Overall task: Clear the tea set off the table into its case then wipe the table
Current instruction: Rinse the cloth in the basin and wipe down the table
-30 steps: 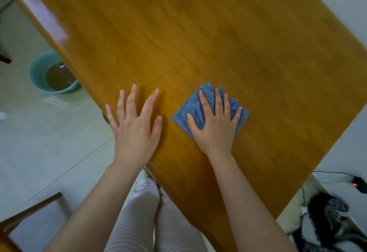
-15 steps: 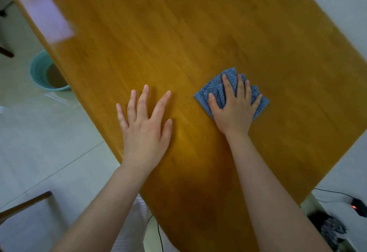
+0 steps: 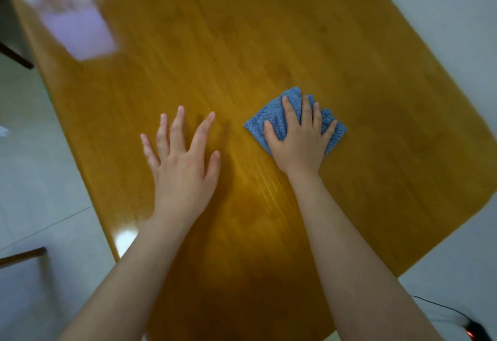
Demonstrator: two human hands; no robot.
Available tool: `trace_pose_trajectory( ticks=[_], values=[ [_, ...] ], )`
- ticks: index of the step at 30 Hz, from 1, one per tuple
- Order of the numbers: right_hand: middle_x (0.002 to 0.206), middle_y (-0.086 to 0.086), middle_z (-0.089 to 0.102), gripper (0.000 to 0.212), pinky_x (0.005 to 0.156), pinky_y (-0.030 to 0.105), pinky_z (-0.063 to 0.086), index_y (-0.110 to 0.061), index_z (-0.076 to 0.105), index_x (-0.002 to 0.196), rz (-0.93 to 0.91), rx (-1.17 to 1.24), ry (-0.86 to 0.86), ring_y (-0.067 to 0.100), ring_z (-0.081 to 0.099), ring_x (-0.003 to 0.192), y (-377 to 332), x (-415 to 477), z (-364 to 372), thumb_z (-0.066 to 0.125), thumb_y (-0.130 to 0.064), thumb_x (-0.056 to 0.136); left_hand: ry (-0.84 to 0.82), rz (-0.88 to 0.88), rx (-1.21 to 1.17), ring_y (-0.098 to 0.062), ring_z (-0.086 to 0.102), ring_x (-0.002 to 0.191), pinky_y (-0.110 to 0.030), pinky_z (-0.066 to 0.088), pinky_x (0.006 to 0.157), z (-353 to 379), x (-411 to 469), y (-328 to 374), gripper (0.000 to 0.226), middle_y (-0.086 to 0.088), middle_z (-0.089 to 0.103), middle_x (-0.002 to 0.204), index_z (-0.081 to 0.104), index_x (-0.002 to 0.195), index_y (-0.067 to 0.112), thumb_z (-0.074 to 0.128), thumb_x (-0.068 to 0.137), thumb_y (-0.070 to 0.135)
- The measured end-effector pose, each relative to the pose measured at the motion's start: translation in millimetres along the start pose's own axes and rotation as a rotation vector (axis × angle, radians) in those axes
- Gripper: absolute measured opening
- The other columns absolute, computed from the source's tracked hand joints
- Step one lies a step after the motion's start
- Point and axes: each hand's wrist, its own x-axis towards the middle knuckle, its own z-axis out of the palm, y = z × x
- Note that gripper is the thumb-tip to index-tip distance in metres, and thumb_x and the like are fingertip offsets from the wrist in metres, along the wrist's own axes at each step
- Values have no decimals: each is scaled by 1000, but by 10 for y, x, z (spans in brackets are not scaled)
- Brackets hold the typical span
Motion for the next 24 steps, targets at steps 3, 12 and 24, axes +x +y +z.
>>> trace_pose_trajectory(
  ticks=[3,12,24],
  values=[
    [161,2,17,67,115,61,-3,-38,25,150,1,9,6,24,6,149,85,89,-7,30,-68,91,11,3,4,-32,1,149,-59,-4,115,55,2,84,59,-9,13,161,27,149,38,49,95,37],
    [161,1,15,67,115,61,-3,-39,22,151,84,-10,-3,22,4,149,429,429,-66,29,-68,91,-6,92,70,-35,5,148,-61,-1,115,216,104,295,58,-11,16,160,26,150,38,48,96,38],
    [160,4,20,63,117,58,1,-36,28,150,56,-9,1,21,10,148,1672,1319,-330,32,-64,93,14,27,133,-33,3,149,-61,-1,115,403,154,799,59,-9,14,161,23,150,40,33,92,49]
  ],
)
